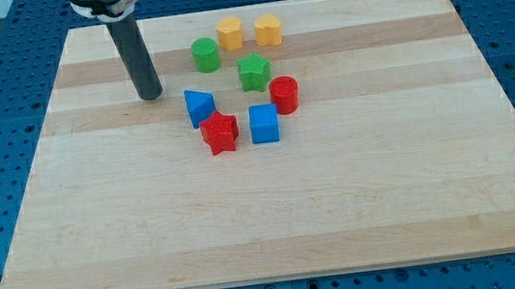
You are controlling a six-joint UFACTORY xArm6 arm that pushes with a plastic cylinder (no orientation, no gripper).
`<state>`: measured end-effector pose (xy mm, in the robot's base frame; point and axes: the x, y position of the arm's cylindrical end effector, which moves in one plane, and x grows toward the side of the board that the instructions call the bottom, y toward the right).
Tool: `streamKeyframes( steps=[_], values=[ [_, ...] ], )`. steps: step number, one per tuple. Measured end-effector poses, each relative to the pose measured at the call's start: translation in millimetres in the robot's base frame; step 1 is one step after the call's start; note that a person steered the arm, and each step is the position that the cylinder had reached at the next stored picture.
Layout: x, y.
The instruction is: Separate the red star from the triangle
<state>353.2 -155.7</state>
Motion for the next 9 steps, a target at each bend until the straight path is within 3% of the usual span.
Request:
streamKeyframes(
  steps=[3, 7, 8, 9],
  values=[
    [-6.3, -0.7],
    [20.1, 69.0],
    [46.1, 82.2],
    [103.8, 95.2]
  ],
)
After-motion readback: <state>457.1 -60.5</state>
